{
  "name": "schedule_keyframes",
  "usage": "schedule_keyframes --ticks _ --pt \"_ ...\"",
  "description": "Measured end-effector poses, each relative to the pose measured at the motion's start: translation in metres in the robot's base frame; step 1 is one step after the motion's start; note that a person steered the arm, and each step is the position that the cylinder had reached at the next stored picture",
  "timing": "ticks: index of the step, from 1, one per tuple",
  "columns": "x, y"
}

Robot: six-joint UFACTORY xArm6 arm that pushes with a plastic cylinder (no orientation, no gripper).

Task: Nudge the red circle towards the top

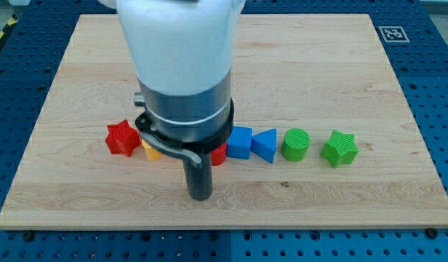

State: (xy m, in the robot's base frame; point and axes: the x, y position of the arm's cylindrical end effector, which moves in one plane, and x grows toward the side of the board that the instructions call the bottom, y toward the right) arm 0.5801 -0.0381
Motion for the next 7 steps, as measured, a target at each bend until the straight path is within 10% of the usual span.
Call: schedule_keyframes --ticks 7 --pt "-0.027 0.000"
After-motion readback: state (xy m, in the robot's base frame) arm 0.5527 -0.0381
